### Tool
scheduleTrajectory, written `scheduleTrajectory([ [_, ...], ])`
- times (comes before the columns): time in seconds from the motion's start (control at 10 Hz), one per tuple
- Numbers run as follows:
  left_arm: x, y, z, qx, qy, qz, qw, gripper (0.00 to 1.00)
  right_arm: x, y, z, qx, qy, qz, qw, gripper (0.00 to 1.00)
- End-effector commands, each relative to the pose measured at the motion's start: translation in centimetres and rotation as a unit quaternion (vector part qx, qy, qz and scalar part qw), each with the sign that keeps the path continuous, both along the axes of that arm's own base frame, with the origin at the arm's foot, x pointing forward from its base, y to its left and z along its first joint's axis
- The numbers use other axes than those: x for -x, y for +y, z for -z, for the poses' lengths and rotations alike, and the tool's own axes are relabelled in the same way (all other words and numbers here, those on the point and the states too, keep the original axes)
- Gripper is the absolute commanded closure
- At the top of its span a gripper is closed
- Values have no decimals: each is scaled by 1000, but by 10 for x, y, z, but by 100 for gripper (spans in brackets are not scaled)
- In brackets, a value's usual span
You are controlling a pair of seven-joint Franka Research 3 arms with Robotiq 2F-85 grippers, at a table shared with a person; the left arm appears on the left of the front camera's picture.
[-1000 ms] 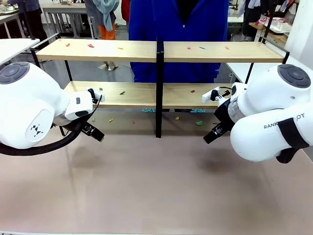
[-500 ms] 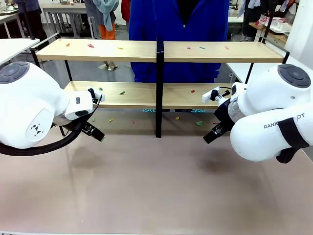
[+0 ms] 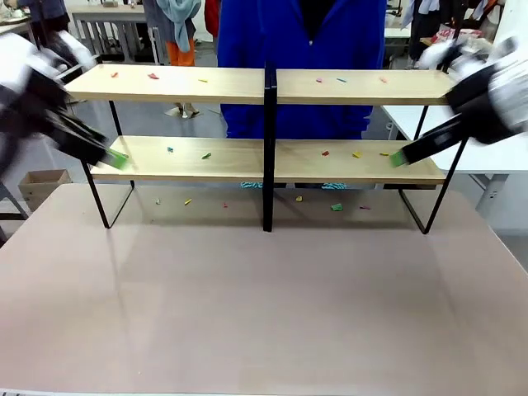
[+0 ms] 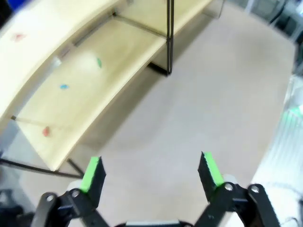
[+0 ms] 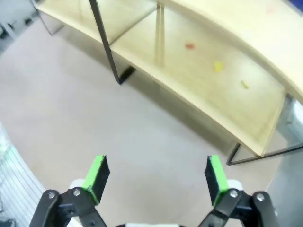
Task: Clean the shelves.
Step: Pick up the Duster when the human hands it over.
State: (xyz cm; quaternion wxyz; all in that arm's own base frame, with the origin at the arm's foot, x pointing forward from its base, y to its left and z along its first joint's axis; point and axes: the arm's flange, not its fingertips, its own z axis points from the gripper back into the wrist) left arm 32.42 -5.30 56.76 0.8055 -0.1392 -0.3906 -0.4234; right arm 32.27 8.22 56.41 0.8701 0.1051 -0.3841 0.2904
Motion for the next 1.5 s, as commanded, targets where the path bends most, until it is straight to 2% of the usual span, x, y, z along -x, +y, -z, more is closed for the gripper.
scheduleTrajectory([
  [0.0, 114, 75, 45, 55, -56, 1, 997, 0, 104, -64, 14, -29, -42, -64, 997, 0],
  [0.1, 129, 95, 41, 90, -82, -11, 993, 0, 123, -83, 4, -22, -57, -38, 997, 0],
  [0.3, 136, 122, 44, 169, -105, -6, 980, 0, 143, -111, 1, -40, -72, -17, 996, 0],
  [0.4, 128, 119, 48, 179, -96, -82, 976, 0, 144, -116, 6, -34, -74, 22, 996, 0],
  [0.5, 103, 152, -58, 130, -96, -25, 987, 0, 116, -106, -73, -40, -66, -28, 997, 0],
  [0.6, 109, 174, -54, 162, -98, -44, 981, 0, 124, -123, -73, -45, -72, -6, 996, 0],
  [0.8, 90, 145, -50, 201, -148, -47, 967, 0, 102, -112, -75, -48, -82, -27, 995, 0],
  [0.9, 86, 139, -52, 201, -155, -67, 965, 0, 97, -107, -74, -45, -75, -37, 995, 0],
  [1.1, 71, 136, -48, 189, -120, -42, 974, 0, 85, -103, -71, -58, -72, -50, 994, 0],
  [1.3, 70, 136, -49, 184, -118, -41, 975, 0, 82, -103, -72, -62, -78, -51, 994, 0],
  [1.4, 70, 137, -49, 185, -119, -38, 975, 0, 81, -104, -72, -78, -93, -41, 992, 0],
])
